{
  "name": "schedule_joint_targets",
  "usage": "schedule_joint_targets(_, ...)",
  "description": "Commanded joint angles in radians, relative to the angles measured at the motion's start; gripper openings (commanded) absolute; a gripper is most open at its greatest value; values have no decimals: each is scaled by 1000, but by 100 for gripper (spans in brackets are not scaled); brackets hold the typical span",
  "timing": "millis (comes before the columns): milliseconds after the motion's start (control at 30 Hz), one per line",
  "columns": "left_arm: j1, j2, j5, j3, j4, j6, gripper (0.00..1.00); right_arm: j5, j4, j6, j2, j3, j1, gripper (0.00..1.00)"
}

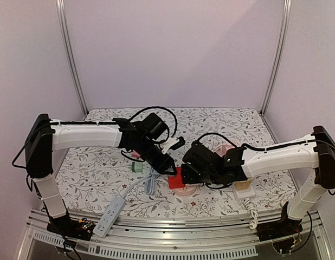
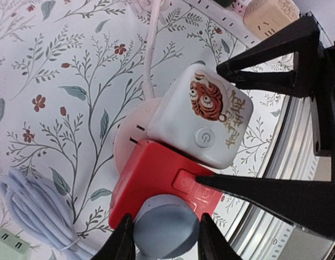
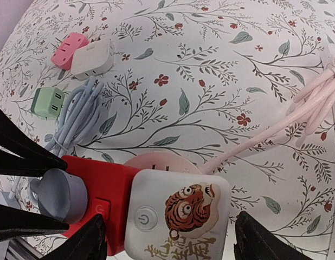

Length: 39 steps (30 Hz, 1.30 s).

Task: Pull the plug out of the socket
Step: Remove the plug from the socket.

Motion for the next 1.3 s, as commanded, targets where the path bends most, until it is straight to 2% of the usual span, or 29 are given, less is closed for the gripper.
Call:
schedule_joint_targets(0,32,-15,138,59,-30,-65,12,-1,-176,-49,66,-38,7,80)
schedule_joint_targets(233,18,-82,65,-24,-23,-34,11,-71,-128,-73,23,16,8,81)
schedule_joint_targets(467,19,-67,95,-17,-12,-115,10,-7,-160,-157,-92,66,8,99)
schedule_joint_targets(667,19,-78,46,-4,14,-207,10,31,-143,-195,-253,-33,8,99)
schedule_joint_targets(900,9,-44,2,39,14,-316,10,-45,-11,-238,-410,-162,40,99)
schedule_joint_targets(1000,7,-47,-18,51,40,-349,10,-30,1,-235,-393,-153,64,96)
schedule_joint_targets(1267,-8,4,1,67,62,-375,10,-41,25,-194,-217,-70,119,89)
